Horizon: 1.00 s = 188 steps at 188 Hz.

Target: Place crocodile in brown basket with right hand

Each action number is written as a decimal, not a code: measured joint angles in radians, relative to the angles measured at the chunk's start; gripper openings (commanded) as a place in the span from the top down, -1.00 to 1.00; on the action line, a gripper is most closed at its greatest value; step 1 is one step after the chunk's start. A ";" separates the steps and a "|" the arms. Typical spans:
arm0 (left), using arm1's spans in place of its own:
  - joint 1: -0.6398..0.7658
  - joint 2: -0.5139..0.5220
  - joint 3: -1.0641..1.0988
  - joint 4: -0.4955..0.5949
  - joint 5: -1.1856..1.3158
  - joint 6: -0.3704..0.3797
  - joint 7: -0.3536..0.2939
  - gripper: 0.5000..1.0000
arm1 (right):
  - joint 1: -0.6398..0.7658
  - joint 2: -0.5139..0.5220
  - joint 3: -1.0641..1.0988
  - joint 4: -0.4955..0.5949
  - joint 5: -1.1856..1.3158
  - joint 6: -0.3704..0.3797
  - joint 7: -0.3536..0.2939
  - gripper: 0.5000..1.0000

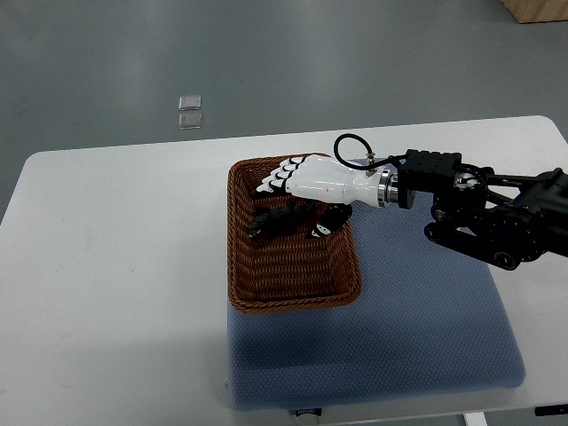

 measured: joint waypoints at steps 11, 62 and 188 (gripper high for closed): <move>0.000 0.000 0.000 0.000 0.000 0.000 0.000 -1.00 | -0.004 -0.008 0.037 0.000 0.005 0.010 0.002 -0.66; 0.000 0.000 0.000 0.000 0.000 0.000 0.000 -1.00 | -0.122 -0.020 0.438 -0.005 0.014 0.252 -0.004 -0.65; 0.000 0.000 0.000 0.000 0.000 0.000 0.000 -1.00 | -0.263 0.063 0.859 -0.407 0.869 0.363 -0.157 -0.65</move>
